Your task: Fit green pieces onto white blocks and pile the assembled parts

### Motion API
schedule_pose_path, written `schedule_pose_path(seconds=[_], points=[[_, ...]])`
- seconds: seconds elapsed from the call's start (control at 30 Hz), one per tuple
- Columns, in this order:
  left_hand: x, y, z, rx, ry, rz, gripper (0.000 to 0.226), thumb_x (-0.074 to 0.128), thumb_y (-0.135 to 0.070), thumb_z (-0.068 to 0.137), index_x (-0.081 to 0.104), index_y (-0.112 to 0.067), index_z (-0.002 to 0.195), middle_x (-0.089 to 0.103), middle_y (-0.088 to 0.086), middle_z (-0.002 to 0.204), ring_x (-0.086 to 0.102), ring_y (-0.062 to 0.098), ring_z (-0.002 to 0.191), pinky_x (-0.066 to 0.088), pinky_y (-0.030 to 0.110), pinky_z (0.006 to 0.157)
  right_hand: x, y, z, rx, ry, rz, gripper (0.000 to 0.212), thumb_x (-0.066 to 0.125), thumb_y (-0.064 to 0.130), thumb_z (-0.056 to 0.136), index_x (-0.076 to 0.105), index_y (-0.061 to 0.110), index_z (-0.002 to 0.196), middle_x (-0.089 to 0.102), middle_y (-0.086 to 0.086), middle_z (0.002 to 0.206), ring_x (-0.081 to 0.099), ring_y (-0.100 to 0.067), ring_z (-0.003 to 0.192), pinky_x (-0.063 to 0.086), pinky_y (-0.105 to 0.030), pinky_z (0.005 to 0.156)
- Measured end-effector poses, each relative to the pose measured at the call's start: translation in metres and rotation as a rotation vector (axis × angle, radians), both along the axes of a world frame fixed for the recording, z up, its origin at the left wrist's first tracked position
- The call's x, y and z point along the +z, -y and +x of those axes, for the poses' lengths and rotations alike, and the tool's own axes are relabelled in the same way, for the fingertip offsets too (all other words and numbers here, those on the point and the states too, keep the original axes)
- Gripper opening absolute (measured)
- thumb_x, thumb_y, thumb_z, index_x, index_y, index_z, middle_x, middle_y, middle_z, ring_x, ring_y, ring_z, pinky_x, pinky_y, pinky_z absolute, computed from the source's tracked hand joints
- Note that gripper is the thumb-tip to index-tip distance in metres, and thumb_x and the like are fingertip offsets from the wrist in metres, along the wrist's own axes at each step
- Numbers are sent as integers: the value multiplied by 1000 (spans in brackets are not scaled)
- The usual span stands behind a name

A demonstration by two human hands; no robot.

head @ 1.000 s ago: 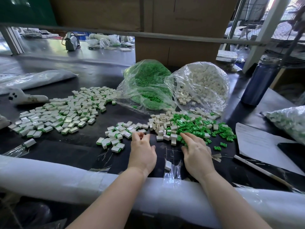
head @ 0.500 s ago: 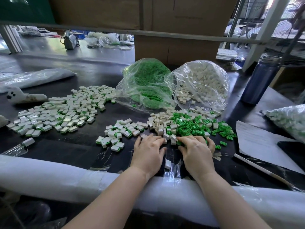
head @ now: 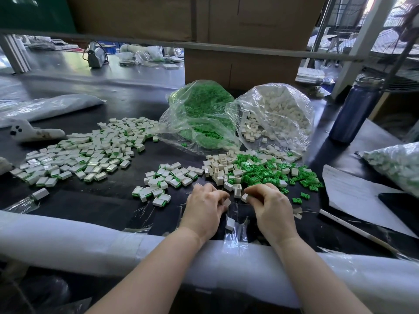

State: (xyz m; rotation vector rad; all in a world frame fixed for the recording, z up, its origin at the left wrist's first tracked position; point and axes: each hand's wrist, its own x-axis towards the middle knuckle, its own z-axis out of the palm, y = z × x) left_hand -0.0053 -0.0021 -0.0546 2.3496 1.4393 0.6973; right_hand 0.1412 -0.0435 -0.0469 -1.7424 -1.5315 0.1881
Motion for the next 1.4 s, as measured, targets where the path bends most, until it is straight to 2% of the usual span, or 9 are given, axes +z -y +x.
schedule_pose_path(seconds=[0.13,0.23,0.37,0.5,0.67,0.8,0.97,1.17,1.4], points=[[4,3,-1,-67,214,-76,11,61,-17,88,64,-19,99,53,-9,91,51,9,92,40,15,85,1,0,4,97,-295,3,19,67,1,82,67,20,81,67,9,79,63,-3,75,47,-9,70],[6,5,-1,-74,325,-151,10,66,-13,84,63,-19,92,63,-6,86,59,8,81,44,8,75,3,1,3,182,-446,1,27,67,-4,80,66,23,76,69,6,77,64,-4,73,49,-11,71],[7,6,-1,-91,404,-229,19,71,-12,80,61,-23,92,62,-10,78,61,7,76,48,10,75,6,1,1,261,-486,-29,20,68,-3,79,69,17,78,70,3,78,65,-5,75,49,-12,71],[6,5,-2,-97,485,-259,24,70,-10,80,60,-29,91,64,-6,79,63,11,76,50,14,76,6,2,1,267,-485,-32,17,67,-4,79,69,13,79,69,1,77,64,-3,72,48,-11,70],[6,1,-2,-76,688,-396,17,67,-6,83,64,-22,83,67,4,82,68,20,78,56,28,78,5,2,1,240,-506,-22,14,69,-3,78,69,11,79,69,0,76,64,-2,70,50,-13,69],[6,-1,-4,-98,796,-490,9,64,-5,85,63,-14,84,68,8,80,68,18,75,57,26,73,5,1,0,247,-507,-36,12,70,-2,78,69,10,79,69,0,74,65,-4,68,51,-15,67],[4,-1,-3,-138,750,-512,4,65,-8,85,63,-12,84,69,9,78,66,14,69,55,25,72,3,0,2,199,-520,-8,17,72,1,77,68,17,74,69,1,70,66,-10,66,54,-21,63],[4,-2,-4,-157,709,-510,5,64,-8,85,63,-13,84,67,1,73,65,8,65,49,17,64,3,1,2,264,-510,-30,23,71,-3,76,67,18,68,67,9,61,61,-2,58,49,-14,57],[8,2,-4,-148,721,-512,11,64,-10,86,68,-19,82,68,-1,72,64,9,65,53,18,67,4,2,0,308,-517,-62,22,67,-5,80,67,16,71,64,6,61,57,-4,58,48,-17,58]])
